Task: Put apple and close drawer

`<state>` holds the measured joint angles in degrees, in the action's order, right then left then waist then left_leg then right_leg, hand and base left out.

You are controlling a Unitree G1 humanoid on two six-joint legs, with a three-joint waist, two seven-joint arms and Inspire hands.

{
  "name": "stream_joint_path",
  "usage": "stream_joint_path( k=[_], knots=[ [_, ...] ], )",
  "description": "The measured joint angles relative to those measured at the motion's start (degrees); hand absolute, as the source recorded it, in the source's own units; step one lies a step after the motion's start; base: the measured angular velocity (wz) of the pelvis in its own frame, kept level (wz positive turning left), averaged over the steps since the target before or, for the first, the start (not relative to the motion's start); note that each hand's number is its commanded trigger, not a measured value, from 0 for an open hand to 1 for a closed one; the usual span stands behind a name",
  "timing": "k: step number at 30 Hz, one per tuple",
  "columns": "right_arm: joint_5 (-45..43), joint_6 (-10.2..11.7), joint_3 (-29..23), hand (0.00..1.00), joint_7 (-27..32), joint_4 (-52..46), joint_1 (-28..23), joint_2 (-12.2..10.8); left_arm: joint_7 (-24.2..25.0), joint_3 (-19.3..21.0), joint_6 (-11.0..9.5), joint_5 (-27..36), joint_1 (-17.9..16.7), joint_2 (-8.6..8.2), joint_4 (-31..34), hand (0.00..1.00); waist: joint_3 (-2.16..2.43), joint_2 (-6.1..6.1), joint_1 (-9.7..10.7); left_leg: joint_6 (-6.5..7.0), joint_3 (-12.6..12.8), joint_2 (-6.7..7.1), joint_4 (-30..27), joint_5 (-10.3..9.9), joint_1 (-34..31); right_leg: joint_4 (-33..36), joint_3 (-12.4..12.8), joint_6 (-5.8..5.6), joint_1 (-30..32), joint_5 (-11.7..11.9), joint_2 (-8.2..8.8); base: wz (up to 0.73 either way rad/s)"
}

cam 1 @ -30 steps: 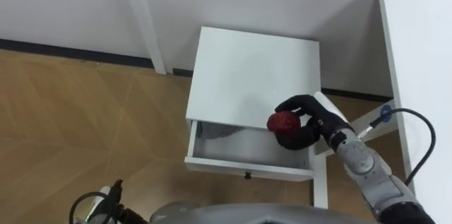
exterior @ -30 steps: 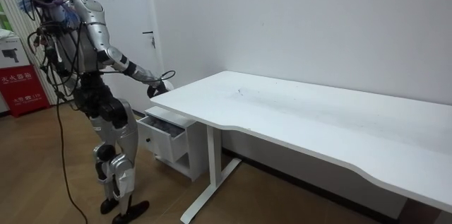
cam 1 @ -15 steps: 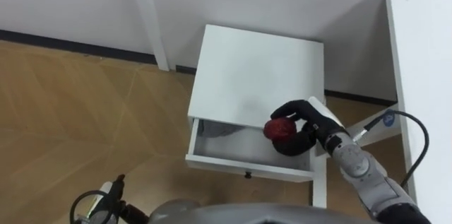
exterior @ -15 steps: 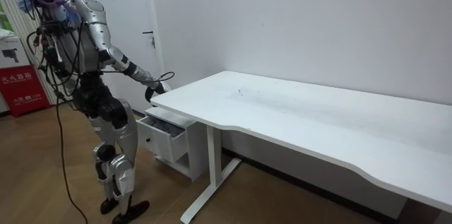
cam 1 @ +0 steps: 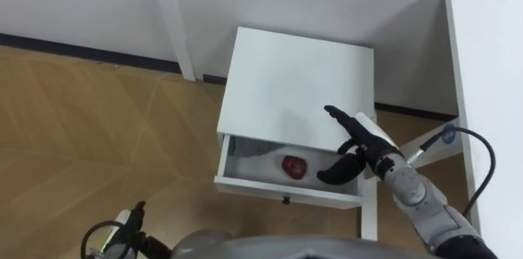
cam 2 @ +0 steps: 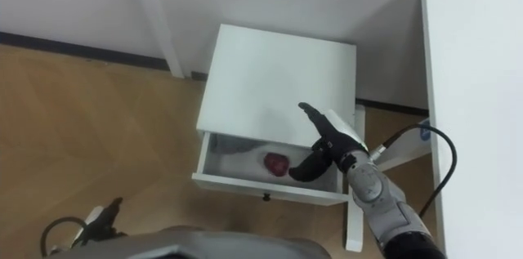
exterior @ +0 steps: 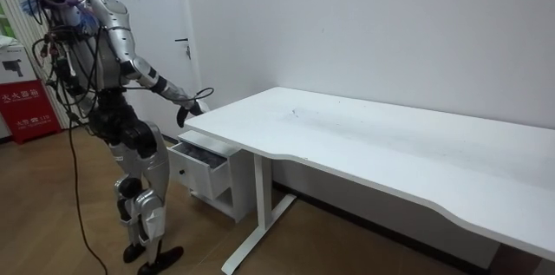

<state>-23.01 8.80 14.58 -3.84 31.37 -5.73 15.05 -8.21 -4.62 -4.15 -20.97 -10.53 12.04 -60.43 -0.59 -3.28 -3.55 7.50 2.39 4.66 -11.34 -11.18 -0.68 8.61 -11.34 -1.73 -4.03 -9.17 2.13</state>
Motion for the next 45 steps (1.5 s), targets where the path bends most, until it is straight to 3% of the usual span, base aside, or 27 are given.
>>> stream_joint_path(
  k=[5, 9, 15, 17, 18, 19, 20, 21, 22, 23, 24, 25, 26, 27, 29, 31, 32, 33, 34, 35, 36, 37, 38, 39, 40, 43, 45],
  knots=[
    [-0.8, 0.7, -0.1, 0.0, 0.7, 1.9, 0.0, -0.1, -0.2, 0.0, -0.1, 0.0, -0.1, -0.06, 0.0, 0.0, -0.17, 0.28, 0.0, 0.0, 0.0, 0.0, 0.0, 0.0, 0.0, 0.0, 0.1, 0.0, 0.0, 0.0, 0.02, 0.0],
    [0.6, 0.8, -0.6, 0.0, 1.3, 4.3, -0.2, -0.3, -0.2, 0.2, 0.0, 0.0, -0.4, -0.06, 0.0, 0.0, -0.22, 0.55, 0.1, 0.0, 0.0, 0.0, 0.1, 0.0, 0.3, -0.1, 2.1, 0.0, -0.1, 0.0, -0.15, -0.01],
    [8.6, 2.1, -7.8, 0.0, 5.9, 15.7, -0.3, -2.3, -0.7, 3.3, 0.0, 0.3, -0.9, -0.65, -0.3, 0.0, 0.18, 0.52, 0.5, 0.03, 0.0, 0.08, 0.1, 0.0, 1.4, 0.3, 1.8, -0.07, -1.0, -0.1, 0.39, 0.01],
    [10.0, 2.0, -10.8, 0.0, 7.1, 18.3, -1.0, -2.5, -1.3, 5.2, 0.0, 0.2, -0.8, -0.88, -0.4, 0.0, 0.25, 0.32, 1.2, 0.36, 0.1, 0.54, -0.5, -0.3, 1.0, 4.0, 0.9, -0.39, 0.4, -1.8, 1.31, 0.05],
    [10.9, 1.5, -12.8, 0.0, 8.2, 19.9, -1.6, -2.4, -1.4, 5.8, 0.0, 0.2, -0.7, -0.89, -1.3, 0.0, 0.28, 0.42, 2.1, 0.86, 0.3, 1.03, -1.4, -0.6, 0.7, 10.5, 0.1, -0.8, 3.1, -3.6, 2.44, 0.09],
    [11.9, 1.3, -15.7, 0.0, 9.6, 22.4, -2.3, -2.4, -1.3, 6.4, 0.0, 0.2, -0.3, -1.03, -2.8, 0.0, 0.36, 1.15, 2.7, 1.2, 0.6, 1.1, -2.4, -0.9, 0.4, 20.5, 0.5, -0.91, 7.7, -4.0, 3.6, 0.05],
    [12.4, 1.0, -16.7, 0.0, 10.4, 23.8, -2.4, -2.4, -1.3, 6.8, 0.0, 0.3, -0.3, -0.95, -3.1, 0.0, 0.44, 1.29, 3.1, 1.4, 0.8, 1.28, -2.7, -1.0, 0.5, 25.9, 0.6, -1.02, 10.4, -3.5, 4.03, -0.05],
    [12.9, 0.6, -19.0, 0.0, 11.8, 26.0, -3.1, -2.2, -1.3, 7.0, 0.0, 0.0, -0.2, -0.47, -3.6, 0.0, 0.43, 1.53, 3.7, 2.08, 1.1, 1.66, -4.2, -1.4, 0.6, 37.3, 2.2, -1.37, 17.0, 0.2, 5.33, -0.1],
    [12.3, 0.1, -19.6, 0.0, 13.4, 27.3, -3.7, -1.4, -1.3, 7.5, 0.0, 0.0, -0.1, -0.28, -4.1, 0.0, 0.52, 2.82, 4.0, 2.91, 1.3, 1.37, -6.4, -2.1, -0.3, 48.6, 4.8, -3.23, 24.4, 9.1, 5.68, -0.13],
    [12.3, -0.1, -20.1, 0.0, 13.8, 27.5, -4.1, -1.2, -1.2, 7.8, 0.0, 0.1, 0.0, -0.1, -4.3, 0.0, 0.48, 3.37, 4.1, 3.26, 1.5, 1.05, -7.5, -2.6, -0.8, 54.8, 6.1, -3.78, 28.5, 11.6, 5.42, -0.28],
    [13.0, -0.1, -20.9, 0.0, 14.2, 28.3, -3.9, -0.8, -1.2, 7.8, 0.1, 1.0, 0.7, 0.13, -5.6, 0.0, 0.31, 4.92, 4.3, 3.49, 2.1, 0.08, -9.9, -3.6, -2.3, 70.9, 7.5, -2.2, 36.2, 9.7, 4.72, -0.21],
    [13.8, 0.0, -20.8, 0.0, 14.4, 28.8, -4.0, -0.4, -1.1, 7.8, 0.3, 1.4, 0.9, 0.15, -6.5, 0.0, 0.18, 5.57, 4.9, 3.61, 2.1, -0.5, -11.1, -3.8, -2.9, 79.0, 7.4, -1.47, 39.6, 8.2, 4.49, -0.18],
    [15.1, 0.1, -20.7, 0.0, 14.7, 30.4, -4.3, 0.2, -1.0, 7.8, 1.3, 1.8, 1.4, -0.01, -6.9, 0.0, -0.24, 7.14, 5.5, 3.56, 2.1, -1.84, -12.4, -4.2, -3.9, 91.0, 7.5, -0.51, 45.5, 5.7, 3.7, 0.0],
    [16.5, -0.2, -20.0, 0.0, 15.0, 32.6, -4.6, 0.6, -1.0, 7.8, 1.8, 2.1, 1.5, -0.02, -6.8, 0.0, -0.33, 8.54, 5.8, 3.55, 2.0, -2.85, -13.3, -4.9, -4.7, 96.8, 7.8, -0.65, 49.0, 4.1, 3.54, -0.04],
    [17.5, -1.8, -18.0, 0.0, 15.0, 34.6, -4.8, 0.3, -1.1, 9.1, 2.5, 1.9, 0.4, 0.17, -5.9, 0.0, -0.42, 8.66, 6.4, 3.07, 1.7, -2.69, -14.1, -5.4, -4.7, 92.5, 9.1, -1.28, 48.9, 3.0, 4.19, 0.06],
    [18.0, -4.0, -18.0, 0.0, 15.0, 35.4, -4.8, -0.5, -1.3, 9.0, 2.5, 2.4, -1.1, 0.88, -5.7, 0.0, -0.53, 7.37, 8.0, 1.35, 0.7, -0.79, -13.7, -5.1, -4.7, 67.4, 8.1, -2.19, 37.2, 2.4, 5.91, 0.3],
    [18.0, -4.4, -18.0, 0.0, 15.1, 35.4, -4.8, -0.5, -1.3, 9.0, 2.6, 2.4, -1.5, 0.97, -5.6, 0.0, -0.55, 6.9, 8.0, 0.74, 0.7, -0.36, -13.4, -4.9, -4.8, 60.3, 8.0, -2.41, 33.8, 2.2, 5.69, 0.14],
    [17.9, -5.1, -18.0, 0.0, 15.8, 35.2, -4.6, -0.5, -1.5, 8.9, 2.8, 2.8, -2.1, 1.0, -5.5, 0.0, -0.31, 5.59, 7.4, -0.73, 1.0, 0.57, -11.6, -4.0, -4.7, 47.0, 7.9, -2.23, 26.8, 1.8, 4.74, -0.11],
    [18.0, -5.2, -18.0, 0.0, 16.4, 35.0, -4.3, -0.6, -1.9, 8.9, 3.0, 3.7, -2.6, 0.98, -5.4, 0.0, 0.15, 4.4, 6.1, -3.51, 1.5, 1.27, -8.2, -2.3, -4.0, 36.2, 7.9, -1.94, 21.3, 0.8, 3.56, -0.26],
    [18.0, -5.2, -18.0, 0.0, 16.6, 34.7, -4.2, -0.6, -2.2, 8.8, 3.2, 3.9, -2.7, 0.89, -5.3, 0.0, 0.47, 3.41, 5.1, -5.18, 1.7, 1.5, -6.2, -1.3, -3.6, 31.1, 7.8, -1.68, 18.7, 0.2, 2.77, -0.36],
    [18.3, -5.1, -18.1, 0.0, 17.2, 34.4, -3.3, -0.7, -2.6, 8.8, 3.4, 3.9, -2.7, 1.06, -4.5, 0.0, 0.58, 2.06, 3.6, -5.76, 1.8, 1.81, -5.4, 0.0, -4.2, 23.6, 6.8, -1.41, 15.3, -1.1, 2.17, -0.27],
    [18.8, -5.1, -18.2, 0.0, 17.4, 33.8, -2.4, -0.7, -2.7, 8.7, 3.7, 3.9, -2.1, 1.53, -3.3, 0.0, 0.01, 1.42, 2.4, -2.94, 2.0, 1.97, -6.7, -0.2, -6.0, 19.5, 6.5, -1.78, 13.0, -2.0, 1.76, -0.22],
    [19.0, -5.1, -18.1, 0.0, 17.3, 33.7, -2.0, -0.9, -2.8, 8.8, 3.8, 3.9, -2.0, 1.73, -3.2, 0.0, -0.01, 0.94, 1.5, -2.85, 2.4, 2.06, -6.7, -0.3, -6.4, 17.5, 6.6, -1.87, 12.1, -2.2, 1.51, -0.09],
    [19.9, -4.8, -18.1, 0.0, 16.6, 33.5, -1.4, -0.9, -2.9, 8.7, 4.1, 4.0, -2.2, 1.62, -3.2, 0.0, 0.51, -0.01, 1.4, -2.86, 2.4, 1.91, -6.4, -0.2, -6.5, 13.2, 6.4, -0.95, 9.6, -1.6, 1.47, 0.0],
    [20.2, -4.4, -18.1, 0.0, 15.9, 33.4, -0.9, -0.9, -2.9, 8.6, 4.2, 4.0, -2.4, 1.37, -3.2, 0.0, 0.51, -0.37, 1.3, -2.91, 2.4, 1.8, -6.2, -0.2, -5.9, 9.6, 5.5, -0.03, 7.1, -0.8, 1.0, 0.06],
    [20.2, -2.8, -18.0, 0.0, 14.8, 33.3, 0.7, -0.9, -3.0, 7.7, 4.2, 4.0, -2.2, 0.56, -3.2, 0.0, 0.42, -0.04, 1.5, -3.09, 2.4, 1.82, -5.5, -0.3, -4.8, 4.6, 3.1, 1.22, 3.8, 0.5, 0.25, 0.04],
    [20.2, -2.4, -17.8, 0.0, 14.7, 33.6, 1.2, -1.3, -3.5, 7.7, 4.3, 4.0, -1.9, 0.38, -3.0, 0.0, 0.47, 0.3, 1.6, -3.31, 2.2, 1.84, -4.8, -0.1, -4.4, 2.9, 3.0, 0.97, 2.9, 1.2, 0.21, 0.0]
  ],
)
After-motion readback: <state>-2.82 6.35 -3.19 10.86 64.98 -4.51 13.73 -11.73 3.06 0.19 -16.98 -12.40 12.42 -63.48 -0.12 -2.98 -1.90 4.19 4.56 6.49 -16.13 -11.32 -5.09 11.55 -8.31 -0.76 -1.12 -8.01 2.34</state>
